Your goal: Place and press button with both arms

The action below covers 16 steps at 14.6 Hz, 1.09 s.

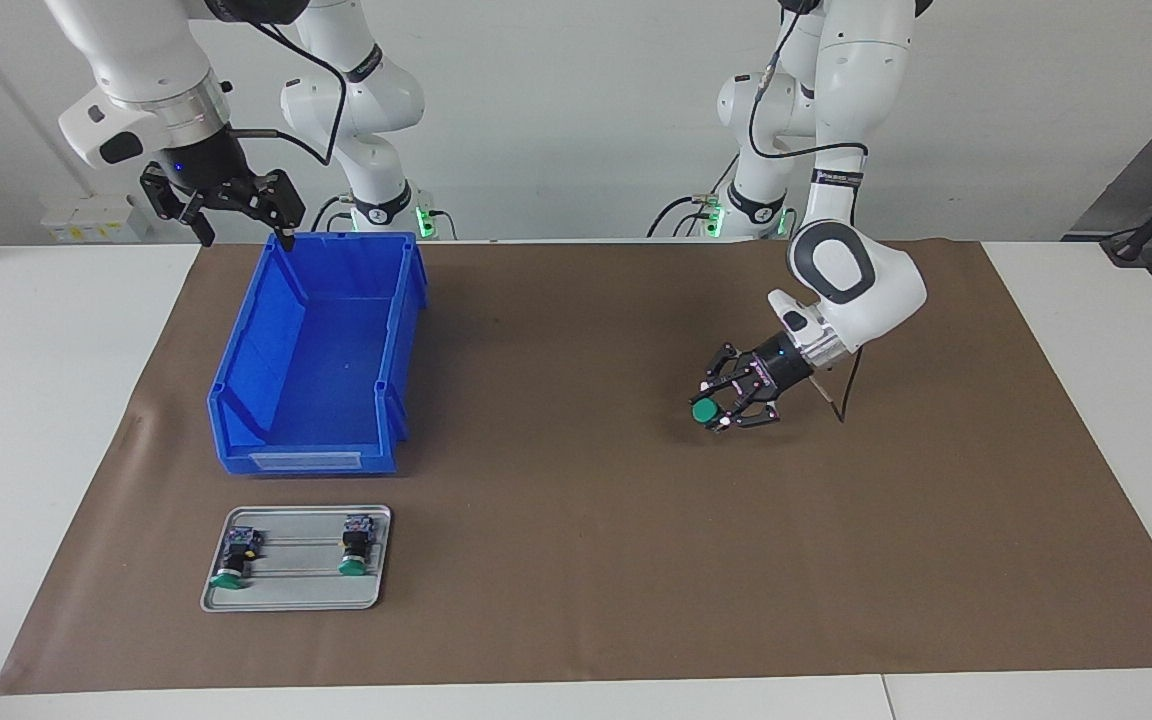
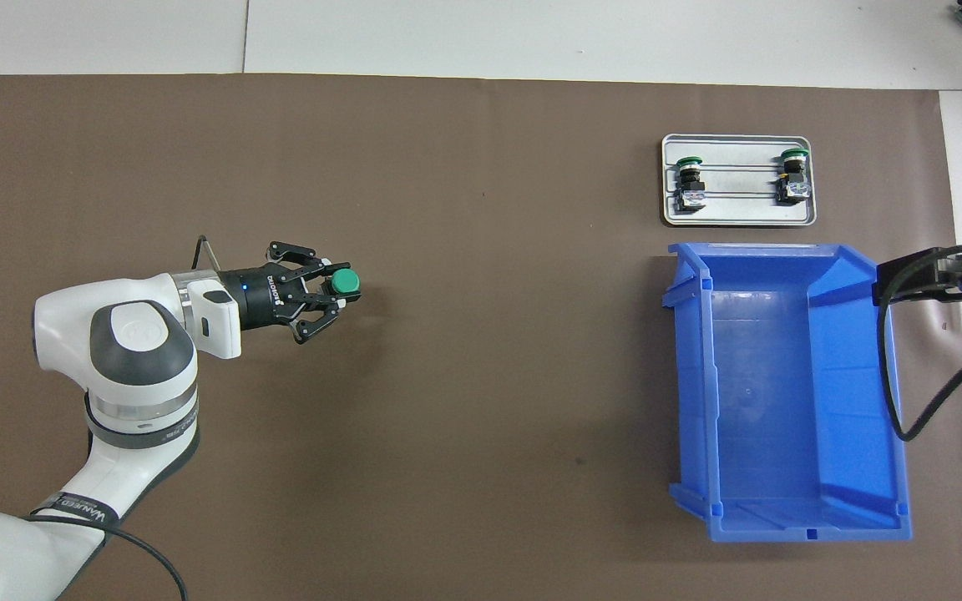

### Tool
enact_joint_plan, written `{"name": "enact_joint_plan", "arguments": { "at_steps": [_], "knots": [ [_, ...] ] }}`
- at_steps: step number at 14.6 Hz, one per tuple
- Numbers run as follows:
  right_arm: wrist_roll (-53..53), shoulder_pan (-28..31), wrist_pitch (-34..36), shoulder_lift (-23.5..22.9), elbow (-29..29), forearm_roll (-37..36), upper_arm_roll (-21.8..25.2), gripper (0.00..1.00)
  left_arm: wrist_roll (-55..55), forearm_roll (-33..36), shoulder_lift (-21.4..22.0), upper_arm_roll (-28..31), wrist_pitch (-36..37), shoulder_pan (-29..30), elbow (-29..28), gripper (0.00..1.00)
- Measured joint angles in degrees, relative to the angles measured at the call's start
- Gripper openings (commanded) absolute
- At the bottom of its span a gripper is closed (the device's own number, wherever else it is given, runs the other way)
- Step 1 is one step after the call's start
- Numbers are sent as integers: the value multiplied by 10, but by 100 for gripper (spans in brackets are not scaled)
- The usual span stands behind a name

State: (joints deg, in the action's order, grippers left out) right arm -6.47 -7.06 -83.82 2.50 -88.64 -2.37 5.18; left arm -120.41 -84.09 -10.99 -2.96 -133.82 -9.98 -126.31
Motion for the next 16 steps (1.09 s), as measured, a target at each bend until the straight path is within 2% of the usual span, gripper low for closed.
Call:
{"name": "enact_joint_plan", "arguments": {
  "at_steps": [2,6,10,16],
  "knots": [
    [0,0,0,0,0,0,0,100,-60,-76,0,-4,13,0,-12,0],
    [0,0,0,0,0,0,0,100,-137,-175,-5,-3,101,10,-34,0],
    [0,0,0,0,0,0,0,100,-192,-199,-7,-1,183,47,-62,0],
    [0,-1,0,0,-1,4,-1,100,-215,-206,-15,-2,188,53,-85,0]
  ]
}}
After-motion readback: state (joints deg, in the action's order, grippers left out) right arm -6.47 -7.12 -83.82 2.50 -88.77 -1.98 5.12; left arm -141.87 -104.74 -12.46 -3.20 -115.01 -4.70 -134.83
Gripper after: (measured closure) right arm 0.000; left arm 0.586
